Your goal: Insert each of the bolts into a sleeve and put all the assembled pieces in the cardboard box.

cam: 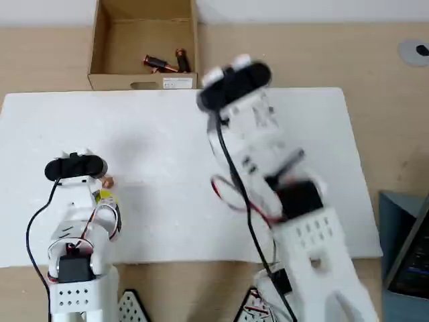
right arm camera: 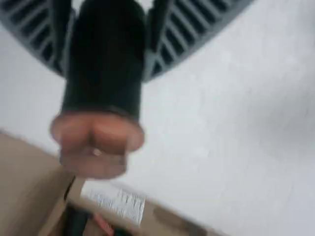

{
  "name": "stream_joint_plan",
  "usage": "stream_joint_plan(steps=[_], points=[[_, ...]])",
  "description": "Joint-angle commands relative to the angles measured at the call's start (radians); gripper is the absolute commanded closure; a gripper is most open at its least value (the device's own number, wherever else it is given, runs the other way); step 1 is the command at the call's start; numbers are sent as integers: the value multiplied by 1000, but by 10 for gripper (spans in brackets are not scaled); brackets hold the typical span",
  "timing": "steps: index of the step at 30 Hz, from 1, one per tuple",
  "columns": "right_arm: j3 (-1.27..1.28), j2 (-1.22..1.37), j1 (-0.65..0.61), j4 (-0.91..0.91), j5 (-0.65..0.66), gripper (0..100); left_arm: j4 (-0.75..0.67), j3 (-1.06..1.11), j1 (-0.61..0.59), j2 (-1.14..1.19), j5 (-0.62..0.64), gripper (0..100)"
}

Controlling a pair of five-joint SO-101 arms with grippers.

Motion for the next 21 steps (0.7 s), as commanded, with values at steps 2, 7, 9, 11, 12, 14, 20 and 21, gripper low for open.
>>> stream_joint_plan(steps=[2,7,9,11,12,14,20,21], points=[[-220,249,15,-173,-5,989,-20,-8,-11,-8,-8,998],[-430,529,15,-276,60,989,-20,-8,-8,-8,-8,998],[-521,636,15,-304,71,989,-20,-8,-6,-8,-8,998],[-613,742,15,-318,86,989,-20,-8,-6,-8,-8,998],[-661,796,15,-324,95,989,-18,-8,-6,-8,-8,998],[-756,901,15,-341,110,989,-18,-8,-5,-8,-8,998],[-1056,1202,13,-388,160,989,-15,-8,-5,-8,-8,998],[-1110,1251,12,-388,176,988,-15,-8,-5,-8,-8,998]])
